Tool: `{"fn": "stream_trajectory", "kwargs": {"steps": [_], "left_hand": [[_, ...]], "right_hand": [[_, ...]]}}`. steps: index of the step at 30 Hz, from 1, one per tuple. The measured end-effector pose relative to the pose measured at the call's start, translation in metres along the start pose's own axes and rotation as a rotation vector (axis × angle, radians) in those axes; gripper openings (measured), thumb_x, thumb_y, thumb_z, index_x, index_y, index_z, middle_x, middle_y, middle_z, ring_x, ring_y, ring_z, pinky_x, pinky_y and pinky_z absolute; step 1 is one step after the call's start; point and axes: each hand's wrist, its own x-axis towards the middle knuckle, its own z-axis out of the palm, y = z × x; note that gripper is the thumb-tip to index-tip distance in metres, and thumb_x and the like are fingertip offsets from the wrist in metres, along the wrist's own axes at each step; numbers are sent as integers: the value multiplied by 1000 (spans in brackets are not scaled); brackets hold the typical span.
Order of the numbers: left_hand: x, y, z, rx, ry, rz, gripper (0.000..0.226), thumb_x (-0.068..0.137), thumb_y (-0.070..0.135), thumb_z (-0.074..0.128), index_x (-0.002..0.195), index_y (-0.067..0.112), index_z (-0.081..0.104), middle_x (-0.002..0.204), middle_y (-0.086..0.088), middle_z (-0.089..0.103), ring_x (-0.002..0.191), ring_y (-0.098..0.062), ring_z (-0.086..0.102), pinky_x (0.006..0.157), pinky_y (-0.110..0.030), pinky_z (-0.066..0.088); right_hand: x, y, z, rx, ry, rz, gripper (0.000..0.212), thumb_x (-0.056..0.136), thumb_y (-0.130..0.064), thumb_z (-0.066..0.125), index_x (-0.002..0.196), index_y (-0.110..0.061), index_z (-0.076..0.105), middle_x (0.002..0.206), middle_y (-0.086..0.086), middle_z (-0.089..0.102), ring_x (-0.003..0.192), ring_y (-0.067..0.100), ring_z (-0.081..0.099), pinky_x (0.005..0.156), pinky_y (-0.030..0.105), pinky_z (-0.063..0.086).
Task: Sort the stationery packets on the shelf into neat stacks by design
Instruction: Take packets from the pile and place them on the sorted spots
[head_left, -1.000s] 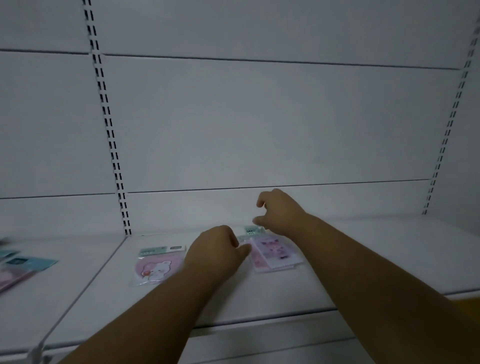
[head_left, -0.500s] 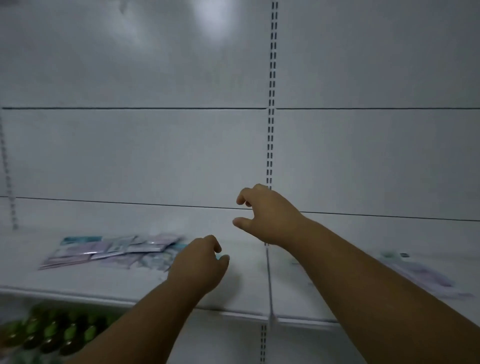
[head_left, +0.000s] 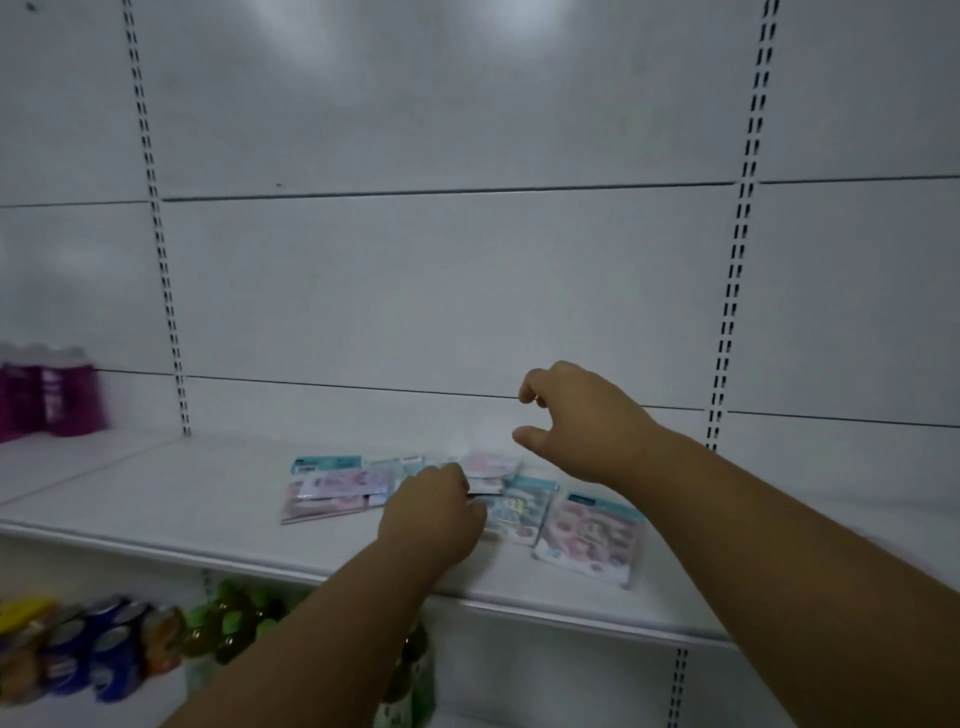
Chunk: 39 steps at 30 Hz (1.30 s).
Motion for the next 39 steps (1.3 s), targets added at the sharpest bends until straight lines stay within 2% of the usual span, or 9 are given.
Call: {"fn": "stream_trajectory", "kwargs": {"steps": [6, 9, 13, 19, 24, 28, 31, 35, 39], "left_hand": [[68, 9, 29, 160, 15, -95, 55, 91, 62, 38, 120, 18, 55, 121, -6, 62, 110, -25, 56, 93, -40, 47], [96, 16, 40, 218, -74, -161, 75, 83, 77, 31, 123, 18, 55, 124, -6, 63, 115, -27, 53, 97, -44, 38], [115, 14, 56, 267, -215, -168, 82, 68, 85, 43, 121, 24, 56, 122, -2, 64, 115, -26, 53, 99, -47, 34], [121, 13, 58, 142, -178, -93, 68, 72, 68, 61, 125, 26, 49, 126, 0, 62, 114, -25, 56, 97, -42, 38], [117, -6, 28, -301, -70, -83, 75, 66, 50, 74, 133, 28, 48, 129, 0, 61, 113, -23, 59, 100, -42, 47], [103, -39, -5, -587, 118, -46, 70, 69, 24, 85, 131, 23, 52, 125, 5, 58, 105, -14, 58, 91, -30, 50], [91, -66, -23, -628, 203, -8, 71, 68, 20, 87, 130, 24, 53, 123, 7, 57, 105, -12, 56, 91, -28, 50], [80, -102, -37, -597, 194, 84, 67, 72, 17, 85, 130, 25, 52, 120, 12, 53, 102, -7, 51, 85, -19, 42], [73, -136, -42, -504, 146, 142, 66, 75, 17, 83, 131, 28, 50, 126, 11, 52, 104, -3, 48, 85, -16, 40]], "right_hand": [[25, 25, 20, 3, -14, 29, 40, 87, -43, 61, 122, -24, 55, 118, -1, 55, 98, 18, 57, 86, 33, 50], [38, 38, 28, 11, -7, 24, 39, 87, -44, 60, 121, -25, 55, 117, 0, 56, 98, 18, 58, 87, 34, 51], [45, 49, 42, 17, -49, 35, 39, 88, -45, 59, 121, -25, 55, 118, -1, 55, 100, 18, 57, 87, 35, 50], [54, 55, 58, 56, -53, 86, 36, 88, -46, 59, 116, -25, 57, 114, -2, 57, 94, 16, 58, 86, 35, 52], [57, 49, 72, 110, -49, 147, 30, 90, -42, 58, 113, -23, 59, 109, -3, 58, 96, 15, 56, 85, 30, 48], [64, 30, 91, 146, -90, 204, 25, 90, -36, 58, 108, -18, 62, 106, -1, 62, 91, 13, 53, 81, 27, 45], [74, 5, 111, 137, -234, 290, 34, 90, -38, 59, 113, -13, 60, 114, 5, 63, 101, 20, 57, 83, 29, 43], [88, -26, 144, 64, -424, 412, 54, 89, -53, 51, 120, -10, 58, 121, 10, 63, 109, 27, 59, 86, 32, 43], [100, -36, 168, 51, -432, 533, 67, 65, -73, 47, 107, -25, 66, 119, -4, 67, 108, 22, 62, 98, 34, 44]]}}
